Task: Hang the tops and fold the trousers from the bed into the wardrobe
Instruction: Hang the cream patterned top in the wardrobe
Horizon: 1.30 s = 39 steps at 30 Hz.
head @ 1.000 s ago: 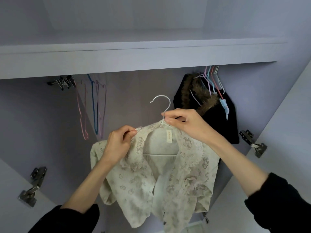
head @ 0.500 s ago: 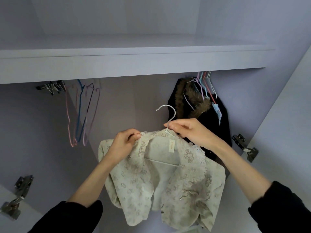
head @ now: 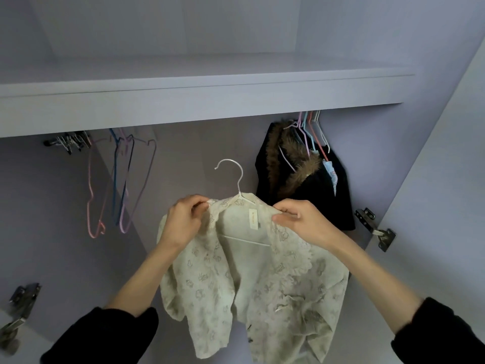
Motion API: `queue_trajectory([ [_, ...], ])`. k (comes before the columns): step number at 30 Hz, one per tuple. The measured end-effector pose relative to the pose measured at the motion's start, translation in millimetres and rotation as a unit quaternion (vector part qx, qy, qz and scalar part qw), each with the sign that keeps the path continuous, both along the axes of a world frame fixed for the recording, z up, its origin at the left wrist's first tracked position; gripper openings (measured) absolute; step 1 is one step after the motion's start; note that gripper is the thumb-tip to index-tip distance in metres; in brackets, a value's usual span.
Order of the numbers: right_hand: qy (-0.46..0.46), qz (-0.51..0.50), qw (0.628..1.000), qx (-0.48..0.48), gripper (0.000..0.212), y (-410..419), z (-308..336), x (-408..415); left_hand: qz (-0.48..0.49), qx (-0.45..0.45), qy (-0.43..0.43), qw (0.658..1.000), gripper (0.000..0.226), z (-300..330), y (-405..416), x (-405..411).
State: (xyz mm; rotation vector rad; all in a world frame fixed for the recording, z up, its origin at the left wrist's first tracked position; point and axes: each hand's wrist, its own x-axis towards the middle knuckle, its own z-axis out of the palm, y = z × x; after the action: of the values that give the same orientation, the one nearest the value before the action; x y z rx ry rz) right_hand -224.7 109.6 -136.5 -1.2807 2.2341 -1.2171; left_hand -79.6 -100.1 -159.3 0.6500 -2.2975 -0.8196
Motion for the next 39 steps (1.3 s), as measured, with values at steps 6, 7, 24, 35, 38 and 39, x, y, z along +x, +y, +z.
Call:
queue_trajectory([
  [6,0.053,-0.042,0.995,-0.069,0.011,-5,-6,5,-0.06,-0.147,0.013,0.987,0.033,0,26,-8],
  [7,0.063,-0.042,0.994,-0.075,0.011,-5,-7,6,-0.041,-0.153,0.02,0.987,0.029,1,26,-10],
  [24,0.481,-0.136,0.862,-0.085,0.026,-14,-40,-37,0.048,-0.412,0.065,0.907,0.033,46,30,-13],
  [35,0.441,-0.303,0.844,-0.005,0.025,-68,-31,-104,0.142,-0.566,-0.033,0.811,0.098,88,12,-54],
  [38,0.422,-0.332,0.844,-0.009,0.028,-87,-25,-118,0.15,-0.584,-0.024,0.798,0.103,85,9,-57],
  [39,0.41,-0.336,0.848,-0.018,0.028,-94,-23,-123,0.152,-0.588,-0.023,0.794,0.106,84,8,-57],
])
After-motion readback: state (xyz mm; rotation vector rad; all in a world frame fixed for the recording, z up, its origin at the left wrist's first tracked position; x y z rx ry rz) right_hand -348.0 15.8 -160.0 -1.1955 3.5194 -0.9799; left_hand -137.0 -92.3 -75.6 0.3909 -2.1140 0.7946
